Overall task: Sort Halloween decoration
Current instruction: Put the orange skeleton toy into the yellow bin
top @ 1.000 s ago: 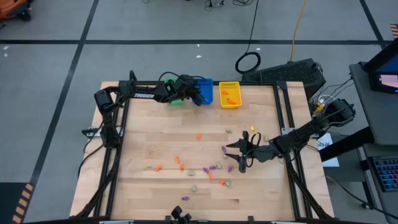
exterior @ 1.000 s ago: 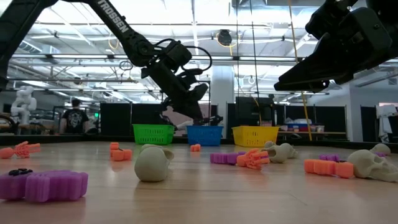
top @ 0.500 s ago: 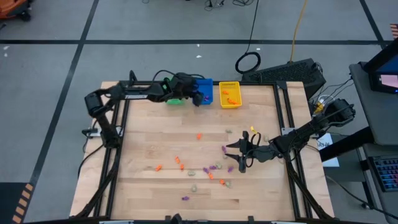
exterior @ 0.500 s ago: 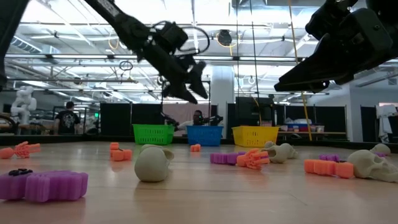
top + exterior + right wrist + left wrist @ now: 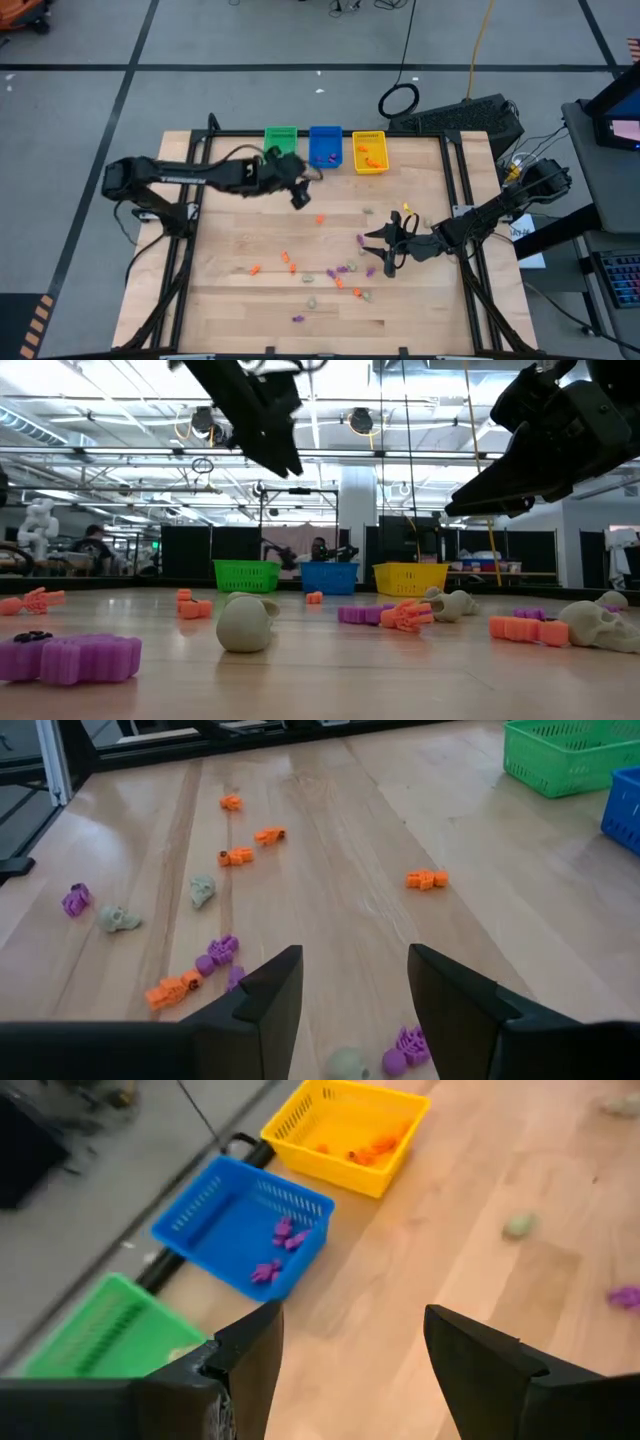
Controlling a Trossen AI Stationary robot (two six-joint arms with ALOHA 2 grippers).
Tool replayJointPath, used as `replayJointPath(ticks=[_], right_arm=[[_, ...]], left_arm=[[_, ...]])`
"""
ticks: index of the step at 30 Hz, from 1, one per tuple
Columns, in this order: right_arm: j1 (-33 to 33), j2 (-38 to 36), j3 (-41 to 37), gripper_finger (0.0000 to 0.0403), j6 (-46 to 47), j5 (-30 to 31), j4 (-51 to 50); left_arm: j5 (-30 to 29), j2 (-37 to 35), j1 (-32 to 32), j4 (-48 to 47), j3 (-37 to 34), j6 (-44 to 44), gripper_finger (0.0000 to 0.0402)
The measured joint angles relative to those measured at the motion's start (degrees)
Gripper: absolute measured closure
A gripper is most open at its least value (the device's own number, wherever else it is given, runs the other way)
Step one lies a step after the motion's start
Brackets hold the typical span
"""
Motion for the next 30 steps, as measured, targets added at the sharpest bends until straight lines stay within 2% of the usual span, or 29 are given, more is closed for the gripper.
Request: replayJointPath(ticks=[6,16,23,26,30], right_arm=[[0.01,0.0,0.0,0.0234,1.35,-0.01,-0.04],[0.01,0.0,-0.01,0.0234,1.32,0.25,-0.06],[0.01,0.0,0.0,0.0234,1.21,0.34,0.16],[-0.01,0.0,0.0,0.0234,1.06,0.44,0.16],[-0.01,0.0,0.0,0.0234,0.95,0.46,0.16]], left_arm=[[-5.8,-4.39,-10.52,-6.88,-0.36,-3.55,0.016],[-14.28,-7.75,-26.31,-6.7,-8.9,-15.73,0.016],[-14.72,-7.75,-33.63,0.7,-14.08,-19.59,0.016],[-12.72,-7.29,-35.92,4.57,-15.69,-19.22,0.016],[-9.57,-5.71,-38.06,5.05,-16.17,-19.29,0.016]])
